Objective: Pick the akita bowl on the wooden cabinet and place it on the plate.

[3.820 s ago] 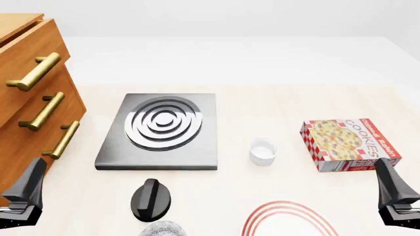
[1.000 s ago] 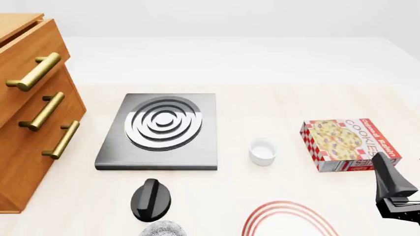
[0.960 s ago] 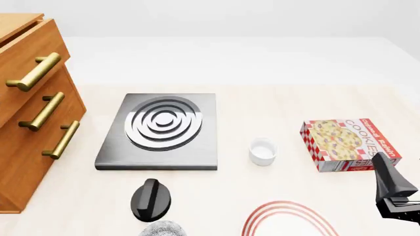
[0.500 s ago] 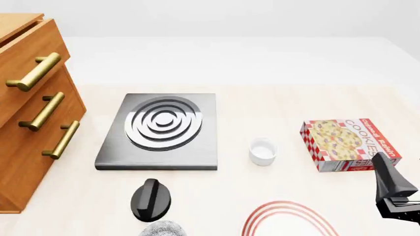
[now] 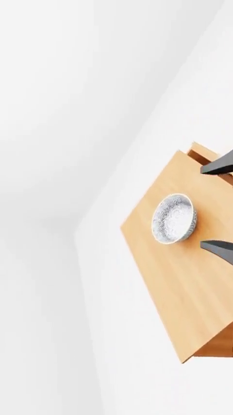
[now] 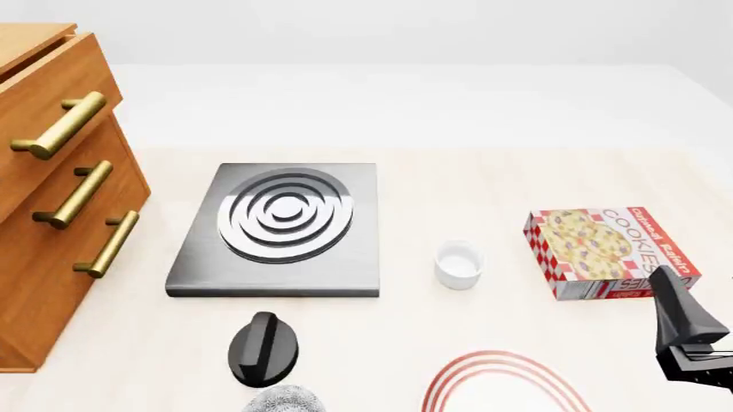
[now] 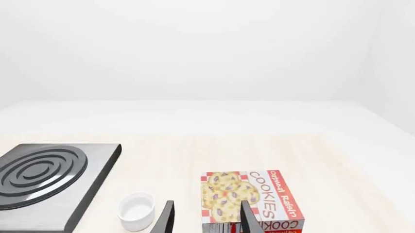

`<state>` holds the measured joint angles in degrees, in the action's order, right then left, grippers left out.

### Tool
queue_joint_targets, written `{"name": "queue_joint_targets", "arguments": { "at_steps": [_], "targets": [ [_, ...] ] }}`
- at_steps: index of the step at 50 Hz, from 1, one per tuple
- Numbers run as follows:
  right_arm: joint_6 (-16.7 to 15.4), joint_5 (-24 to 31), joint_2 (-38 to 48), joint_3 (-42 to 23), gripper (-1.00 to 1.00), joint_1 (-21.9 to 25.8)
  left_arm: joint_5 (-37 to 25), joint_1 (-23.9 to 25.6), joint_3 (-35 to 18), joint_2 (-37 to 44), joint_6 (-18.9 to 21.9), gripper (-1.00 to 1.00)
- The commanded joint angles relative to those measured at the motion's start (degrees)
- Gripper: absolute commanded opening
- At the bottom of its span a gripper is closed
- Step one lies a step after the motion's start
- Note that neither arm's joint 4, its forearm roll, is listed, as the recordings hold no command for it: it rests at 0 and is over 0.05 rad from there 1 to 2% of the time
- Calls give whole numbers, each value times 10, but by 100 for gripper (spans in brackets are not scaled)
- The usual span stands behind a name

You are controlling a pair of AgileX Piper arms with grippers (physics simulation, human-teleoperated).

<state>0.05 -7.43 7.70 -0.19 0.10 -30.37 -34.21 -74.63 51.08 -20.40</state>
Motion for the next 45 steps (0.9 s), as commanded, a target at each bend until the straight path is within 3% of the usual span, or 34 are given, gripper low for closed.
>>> {"name": "queue_joint_targets", "arguments": {
  "at_steps": [1,9,45],
  "targets": [
    [0,0,0,0,100,0,12,-33,-3,30,-9,100],
    [0,0,0,0,100,0,15,-48,-23,62,-14,100],
    [0,0,0,0,100,0,62,-61,-3,136,-49,100]
  ]
}}
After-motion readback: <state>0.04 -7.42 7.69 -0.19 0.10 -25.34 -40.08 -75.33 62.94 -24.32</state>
